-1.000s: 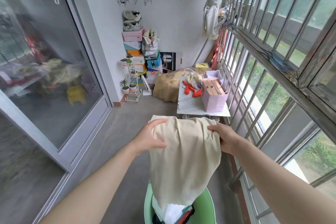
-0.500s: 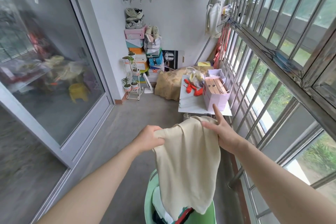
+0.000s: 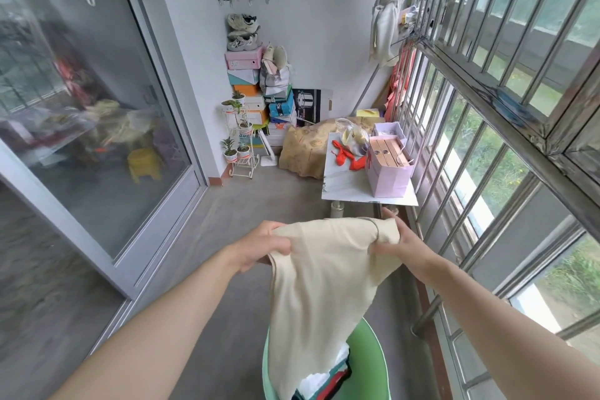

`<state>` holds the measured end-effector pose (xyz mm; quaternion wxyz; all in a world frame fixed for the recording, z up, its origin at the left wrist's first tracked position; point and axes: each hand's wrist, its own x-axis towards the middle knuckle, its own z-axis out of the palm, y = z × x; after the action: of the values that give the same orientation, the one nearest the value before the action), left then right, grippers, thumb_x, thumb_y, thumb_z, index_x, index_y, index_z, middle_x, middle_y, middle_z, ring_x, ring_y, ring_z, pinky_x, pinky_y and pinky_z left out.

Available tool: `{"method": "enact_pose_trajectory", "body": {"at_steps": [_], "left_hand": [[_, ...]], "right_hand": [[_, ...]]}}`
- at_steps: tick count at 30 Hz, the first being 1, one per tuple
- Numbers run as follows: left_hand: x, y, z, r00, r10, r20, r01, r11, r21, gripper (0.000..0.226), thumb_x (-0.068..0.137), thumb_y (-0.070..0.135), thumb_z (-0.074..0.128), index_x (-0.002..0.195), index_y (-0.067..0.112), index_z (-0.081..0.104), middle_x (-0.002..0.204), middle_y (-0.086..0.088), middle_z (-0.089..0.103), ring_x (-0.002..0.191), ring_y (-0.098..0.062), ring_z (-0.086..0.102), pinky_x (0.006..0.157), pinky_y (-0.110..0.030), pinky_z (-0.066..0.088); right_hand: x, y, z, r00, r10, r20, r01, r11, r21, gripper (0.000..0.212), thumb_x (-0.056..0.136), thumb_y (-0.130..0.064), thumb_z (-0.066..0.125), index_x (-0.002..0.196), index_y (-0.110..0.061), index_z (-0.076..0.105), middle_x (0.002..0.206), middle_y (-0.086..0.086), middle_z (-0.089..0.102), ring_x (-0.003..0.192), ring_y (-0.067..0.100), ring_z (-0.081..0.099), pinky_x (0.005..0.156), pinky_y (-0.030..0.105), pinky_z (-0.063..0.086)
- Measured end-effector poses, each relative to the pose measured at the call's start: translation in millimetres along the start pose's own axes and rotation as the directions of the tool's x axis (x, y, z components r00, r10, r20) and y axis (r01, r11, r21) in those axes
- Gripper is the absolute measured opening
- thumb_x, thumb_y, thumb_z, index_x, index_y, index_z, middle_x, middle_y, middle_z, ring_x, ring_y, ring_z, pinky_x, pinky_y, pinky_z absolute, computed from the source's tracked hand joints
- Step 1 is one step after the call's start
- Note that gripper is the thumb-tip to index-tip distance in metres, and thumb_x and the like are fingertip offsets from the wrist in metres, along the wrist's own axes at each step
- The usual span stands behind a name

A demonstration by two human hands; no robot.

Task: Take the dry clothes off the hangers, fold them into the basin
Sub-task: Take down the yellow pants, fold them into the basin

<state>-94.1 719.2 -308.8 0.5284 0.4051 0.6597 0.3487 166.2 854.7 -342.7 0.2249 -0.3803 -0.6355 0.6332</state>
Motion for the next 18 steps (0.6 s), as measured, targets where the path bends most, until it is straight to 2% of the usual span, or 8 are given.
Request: {"method": "enact_pose_trajectory", "body": {"at_steps": [2, 5, 9, 11, 14, 16, 18], "left_hand": [[0, -1, -7, 1.0, 0.018, 0.024, -0.017, 0.998, -0.064, 0.043, 0.051, 0.01, 0.056, 0.093, 0.011, 0.065, 0.072, -0.002, 0.054, 0.062, -0.014, 0.05, 0.054, -0.019, 0.04], [1, 2, -12, 0.996, 0.045, 0.071, -0.035, 0.99, -0.135, 0.052, 0.045, 0.015, 0.059, 0.097, 0.011, 0.066, 0.076, -0.006, 0.055, 0.065, -0.017, 0.05, 0.056, -0.022, 0.036], [1, 11, -15, 0.991, 0.078, 0.105, -0.058, 0.981, -0.186, 0.056, 0.043, 0.016, 0.06, 0.098, 0.008, 0.063, 0.079, -0.007, 0.055, 0.066, -0.017, 0.052, 0.057, -0.022, 0.039], [1, 10, -20, 0.989, 0.097, 0.111, -0.072, 0.976, -0.207, 0.058, 0.044, 0.017, 0.061, 0.101, 0.006, 0.064, 0.083, -0.009, 0.059, 0.069, -0.019, 0.056, 0.058, -0.022, 0.043], [1, 8, -29, 0.995, 0.073, 0.066, -0.058, 0.978, -0.199, 0.063, 0.045, 0.023, 0.065, 0.104, 0.003, 0.065, 0.089, -0.011, 0.064, 0.073, -0.019, 0.06, 0.06, -0.022, 0.048], [1, 9, -33, 1.0, 0.028, -0.007, -0.029, 0.981, -0.193, 0.059, 0.041, 0.032, 0.067, 0.096, 0.012, 0.066, 0.082, -0.003, 0.067, 0.067, -0.013, 0.063, 0.057, -0.02, 0.05], [3, 9, -34, 0.998, 0.009, -0.066, -0.021, 0.983, -0.184, 0.065, 0.04, 0.04, 0.069, 0.1, 0.016, 0.065, 0.083, 0.0, 0.068, 0.069, -0.011, 0.064, 0.06, -0.02, 0.051]], "right_hand": [[-5, 3, -5, 0.985, 0.025, 0.168, -0.034, 0.998, 0.049, 0.074, 0.064, -0.007, 0.08, 0.13, -0.017, 0.048, 0.117, 0.005, 0.067, 0.107, 0.021, 0.065, 0.08, 0.026, 0.054], [-9, 8, -1, 0.96, 0.077, 0.27, -0.083, 0.996, 0.011, 0.064, 0.065, -0.012, 0.081, 0.125, -0.008, 0.057, 0.117, 0.009, 0.068, 0.109, 0.025, 0.064, 0.082, 0.025, 0.054], [-6, 7, 6, 0.969, 0.111, 0.221, -0.143, 0.981, 0.134, 0.074, 0.05, -0.024, 0.091, 0.117, -0.01, 0.063, 0.113, 0.006, 0.07, 0.104, 0.021, 0.067, 0.078, 0.025, 0.056], [-5, 3, 9, 0.973, 0.14, 0.184, -0.172, 0.971, 0.168, 0.06, 0.059, -0.02, 0.087, 0.114, -0.01, 0.064, 0.107, 0.004, 0.072, 0.098, 0.019, 0.069, 0.074, 0.024, 0.056], [-6, 1, 11, 0.972, 0.179, 0.152, -0.209, 0.954, 0.215, 0.036, 0.081, -0.016, 0.069, 0.116, -0.011, 0.062, 0.108, 0.004, 0.072, 0.099, 0.019, 0.069, 0.075, 0.025, 0.056], [-6, -1, 13, 0.967, 0.205, 0.149, -0.238, 0.935, 0.261, 0.029, 0.089, -0.019, 0.061, 0.117, -0.013, 0.061, 0.111, 0.006, 0.071, 0.1, 0.021, 0.069, 0.075, 0.028, 0.056], [-4, -3, 15, 0.964, 0.229, 0.133, -0.261, 0.906, 0.333, 0.028, 0.091, -0.024, 0.061, 0.116, -0.013, 0.061, 0.111, 0.007, 0.071, 0.097, 0.022, 0.069, 0.075, 0.031, 0.057]]}}
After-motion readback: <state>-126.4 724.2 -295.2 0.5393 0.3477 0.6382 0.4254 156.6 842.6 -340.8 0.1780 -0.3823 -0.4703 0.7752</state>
